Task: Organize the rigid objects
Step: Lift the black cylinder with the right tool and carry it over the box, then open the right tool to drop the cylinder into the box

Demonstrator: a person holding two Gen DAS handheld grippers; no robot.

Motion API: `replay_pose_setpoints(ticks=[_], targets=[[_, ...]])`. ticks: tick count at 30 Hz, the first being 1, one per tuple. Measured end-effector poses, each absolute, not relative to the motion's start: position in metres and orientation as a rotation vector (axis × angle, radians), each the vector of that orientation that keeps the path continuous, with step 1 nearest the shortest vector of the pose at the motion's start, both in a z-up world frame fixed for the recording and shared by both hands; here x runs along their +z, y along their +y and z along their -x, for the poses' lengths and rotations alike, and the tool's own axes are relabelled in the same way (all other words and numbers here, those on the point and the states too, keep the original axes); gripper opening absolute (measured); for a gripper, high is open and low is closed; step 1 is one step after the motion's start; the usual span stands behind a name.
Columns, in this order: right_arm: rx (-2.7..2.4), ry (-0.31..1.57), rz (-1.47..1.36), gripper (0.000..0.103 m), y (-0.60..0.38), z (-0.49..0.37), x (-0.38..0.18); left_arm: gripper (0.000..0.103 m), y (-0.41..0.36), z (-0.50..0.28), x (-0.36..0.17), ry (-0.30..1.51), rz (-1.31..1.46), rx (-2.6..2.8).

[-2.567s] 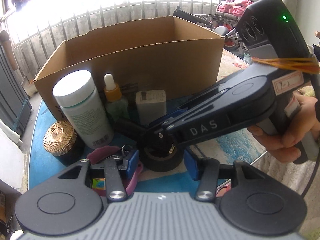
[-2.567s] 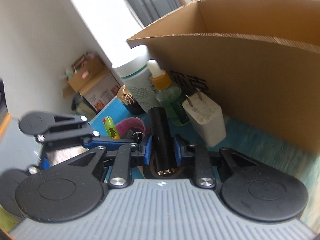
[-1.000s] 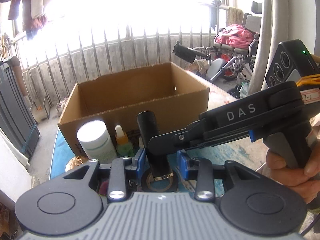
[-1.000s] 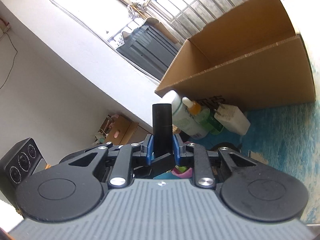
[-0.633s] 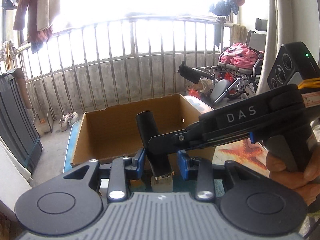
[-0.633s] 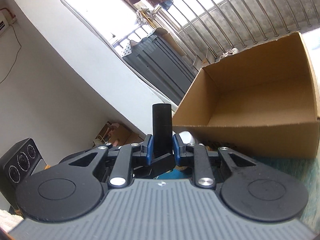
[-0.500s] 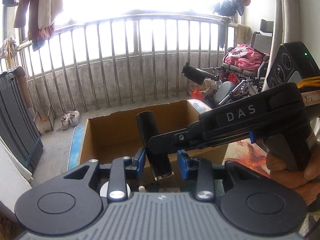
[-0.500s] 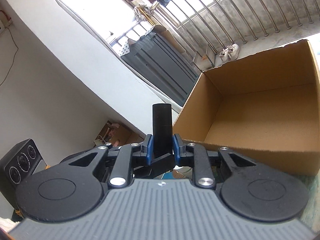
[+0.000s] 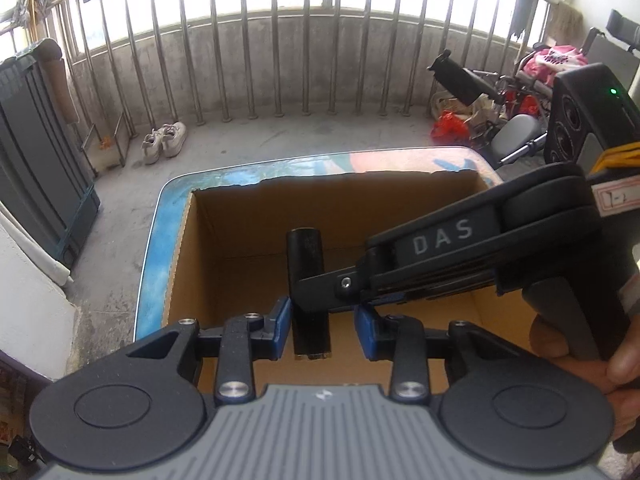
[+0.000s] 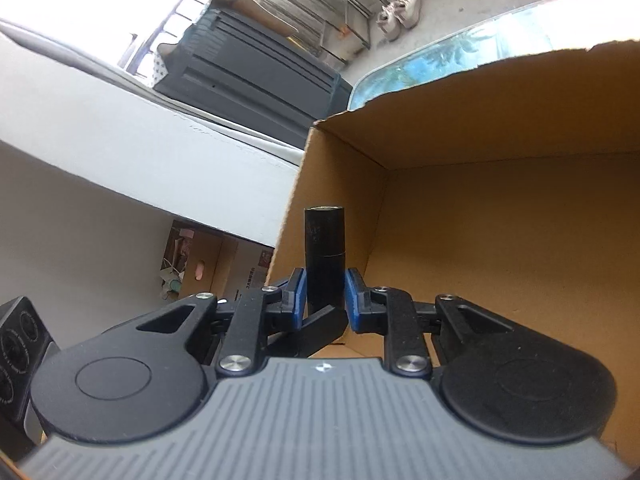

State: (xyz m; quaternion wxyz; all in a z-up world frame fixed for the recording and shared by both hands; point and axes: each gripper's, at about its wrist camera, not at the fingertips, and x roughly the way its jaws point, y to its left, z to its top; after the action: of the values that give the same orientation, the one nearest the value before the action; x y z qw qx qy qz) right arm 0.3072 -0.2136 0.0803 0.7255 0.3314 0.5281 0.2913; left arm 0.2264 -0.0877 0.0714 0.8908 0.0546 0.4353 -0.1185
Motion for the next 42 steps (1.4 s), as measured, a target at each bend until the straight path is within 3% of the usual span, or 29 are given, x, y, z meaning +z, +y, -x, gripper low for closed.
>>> replay_pose_setpoints(ticks=[4, 11, 16, 22, 24, 33, 38, 42], targets=[[0.587, 1.236, -0.763, 0.013, -0.199, -0.344, 0.047, 0.036, -0.086, -0.252, 0.059, 0.956, -0.122, -0.174], [0.512, 1.287, -0.757, 0.015, -0.171, -0.379, 0.012, 0.039, -0.071, -0.256, 0.061, 0.954, -0.069, -0.139], [0.518, 1.256, -0.761, 0.015, -0.169, -0.377, 0.019, 0.043, -0.066, -0.250, 0.068, 0.933, -0.051, -0.142], [0.552, 1.148, -0.735, 0.016, -0.200, -0.336, 0.064, 0.049, -0.051, -0.223, 0.092, 0.862, -0.001, -0.180], [0.563, 1.099, -0.730, 0.016, -0.211, -0.319, 0.084, 0.057, -0.046, -0.208, 0.103, 0.824, 0.012, -0.199], [0.610, 0.901, -0.754, 0.018, -0.267, -0.220, 0.154, 0.077, -0.024, -0.129, 0.145, 0.660, 0.065, -0.292], [0.637, 0.822, -0.756, 0.018, -0.284, -0.151, 0.162, 0.082, -0.010, -0.084, 0.137, 0.628, 0.081, -0.328], [0.659, 0.825, -0.747, 0.019, -0.271, -0.105, 0.134, 0.082, -0.003, -0.053, 0.110, 0.651, 0.083, -0.312]])
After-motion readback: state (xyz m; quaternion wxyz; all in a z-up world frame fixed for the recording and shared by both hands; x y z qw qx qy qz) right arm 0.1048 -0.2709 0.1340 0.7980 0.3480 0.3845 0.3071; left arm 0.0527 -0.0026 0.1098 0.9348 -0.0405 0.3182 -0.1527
